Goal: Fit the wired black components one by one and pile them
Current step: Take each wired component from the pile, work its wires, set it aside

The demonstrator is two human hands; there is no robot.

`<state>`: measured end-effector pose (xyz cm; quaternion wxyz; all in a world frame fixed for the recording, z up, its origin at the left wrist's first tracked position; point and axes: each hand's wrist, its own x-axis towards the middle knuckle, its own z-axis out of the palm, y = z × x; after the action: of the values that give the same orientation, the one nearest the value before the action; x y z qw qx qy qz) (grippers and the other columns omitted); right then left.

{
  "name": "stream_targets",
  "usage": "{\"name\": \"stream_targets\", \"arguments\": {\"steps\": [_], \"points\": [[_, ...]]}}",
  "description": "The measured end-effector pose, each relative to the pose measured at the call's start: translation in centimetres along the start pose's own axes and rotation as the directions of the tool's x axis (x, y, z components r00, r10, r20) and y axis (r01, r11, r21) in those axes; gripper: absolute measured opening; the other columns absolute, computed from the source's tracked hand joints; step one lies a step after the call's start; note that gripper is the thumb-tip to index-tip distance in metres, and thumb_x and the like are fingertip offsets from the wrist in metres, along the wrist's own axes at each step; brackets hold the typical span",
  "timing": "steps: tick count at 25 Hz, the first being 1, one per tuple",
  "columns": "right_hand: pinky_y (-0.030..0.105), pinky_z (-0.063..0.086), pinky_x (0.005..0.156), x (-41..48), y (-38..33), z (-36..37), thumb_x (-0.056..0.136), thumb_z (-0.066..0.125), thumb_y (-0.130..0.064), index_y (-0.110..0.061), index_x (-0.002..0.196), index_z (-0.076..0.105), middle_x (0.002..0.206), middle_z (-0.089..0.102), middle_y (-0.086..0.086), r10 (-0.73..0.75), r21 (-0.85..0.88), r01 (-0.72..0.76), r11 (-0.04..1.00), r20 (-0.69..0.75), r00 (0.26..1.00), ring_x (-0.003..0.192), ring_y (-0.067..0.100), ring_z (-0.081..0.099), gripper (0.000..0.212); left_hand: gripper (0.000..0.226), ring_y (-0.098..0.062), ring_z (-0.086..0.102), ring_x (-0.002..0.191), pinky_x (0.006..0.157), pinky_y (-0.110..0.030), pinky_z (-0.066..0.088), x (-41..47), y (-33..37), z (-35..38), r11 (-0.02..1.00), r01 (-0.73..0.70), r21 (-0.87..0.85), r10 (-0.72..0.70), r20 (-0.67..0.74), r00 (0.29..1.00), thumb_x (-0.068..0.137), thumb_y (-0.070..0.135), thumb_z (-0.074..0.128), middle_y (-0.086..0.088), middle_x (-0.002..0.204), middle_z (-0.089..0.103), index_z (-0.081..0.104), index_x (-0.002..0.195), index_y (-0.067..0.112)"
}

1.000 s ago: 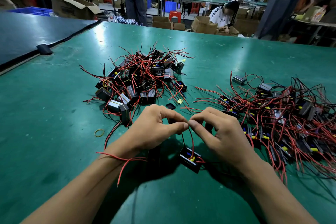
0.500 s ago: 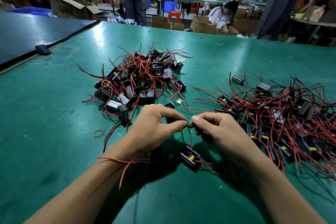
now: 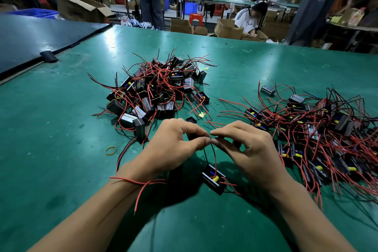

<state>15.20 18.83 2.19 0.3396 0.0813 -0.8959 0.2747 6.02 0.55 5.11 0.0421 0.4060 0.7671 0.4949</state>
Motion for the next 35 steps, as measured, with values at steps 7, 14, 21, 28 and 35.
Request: {"name": "stream_targets", "arguments": {"steps": [7, 14, 21, 28, 35], "points": [[0.023, 0.037, 0.054, 0.3, -1.8, 1.1, 0.084, 0.061, -0.033, -0.017, 0.07, 0.064, 0.059, 0.053, -0.012, 0.424, 0.238, -0.437, 0.867, 0.108, 0.899, 0.054, 0.006, 0.044, 0.022, 0.005, -0.005, 0.061, 0.074, 0.071, -0.026, 0.05, -0.1, -0.3, 0.3, 0.994, -0.068, 0.081, 0.071, -0.033, 0.997, 0.079, 0.019, 0.081, 0.019, 0.068, 0.063, 0.08, 0.084, 0.02], [0.018, 0.039, 0.055, 0.6, -1.8, 0.4, 0.089, 0.072, -0.021, -0.017, 0.078, 0.073, 0.061, 0.06, -0.014, 0.517, 0.381, -0.543, 0.748, 0.177, 0.837, 0.054, 0.004, 0.047, 0.012, 0.004, -0.006, 0.062, 0.077, 0.073, -0.02, 0.047, 0.0, -0.5, 0.2, 0.998, -0.03, 0.061, 0.035, -0.071, 0.997, 0.08, 0.015, 0.078, 0.016, 0.07, 0.066, 0.08, 0.083, 0.016], [0.027, 0.052, 0.061, 0.4, -0.8, 0.0, 0.083, 0.08, -0.007, -0.013, 0.096, 0.079, 0.09, 0.072, -0.005, 0.051, 0.079, -0.047, 0.996, -0.044, 0.998, 0.077, 0.01, 0.066, 0.014, 0.004, -0.003, 0.063, 0.078, 0.068, -0.006, 0.04, 0.1, -0.3, 0.1, 1.0, 0.013, 0.019, -0.012, -0.068, 0.998, 0.081, 0.013, 0.077, 0.007, 0.073, 0.07, 0.08, 0.084, 0.012], [0.033, 0.053, 0.062, 0.2, -0.3, 0.2, 0.088, 0.075, -0.022, -0.015, 0.097, 0.079, 0.091, 0.072, -0.006, 0.012, 0.03, -0.01, 1.0, -0.062, 0.998, 0.079, 0.014, 0.068, 0.012, 0.006, -0.008, 0.062, 0.081, 0.079, -0.027, 0.047, 0.1, -0.5, 0.2, 1.0, 0.03, -0.004, -0.03, -0.041, 0.999, 0.08, 0.018, 0.079, 0.007, 0.077, 0.07, 0.08, 0.086, 0.019], [0.016, 0.044, 0.065, 0.4, -1.1, 0.0, 0.087, 0.076, -0.016, -0.017, 0.092, 0.078, 0.085, 0.071, -0.012, 0.157, 0.138, -0.157, 0.978, 0.009, 0.988, 0.078, 0.005, 0.064, 0.005, 0.01, -0.011, 0.062, 0.085, 0.08, -0.034, 0.049, 0.0, -0.8, 0.2, 1.0, -0.004, -0.009, 0.004, -0.028, 1.0, 0.081, 0.022, 0.078, 0.008, 0.081, 0.071, 0.08, 0.09, 0.021]]}}
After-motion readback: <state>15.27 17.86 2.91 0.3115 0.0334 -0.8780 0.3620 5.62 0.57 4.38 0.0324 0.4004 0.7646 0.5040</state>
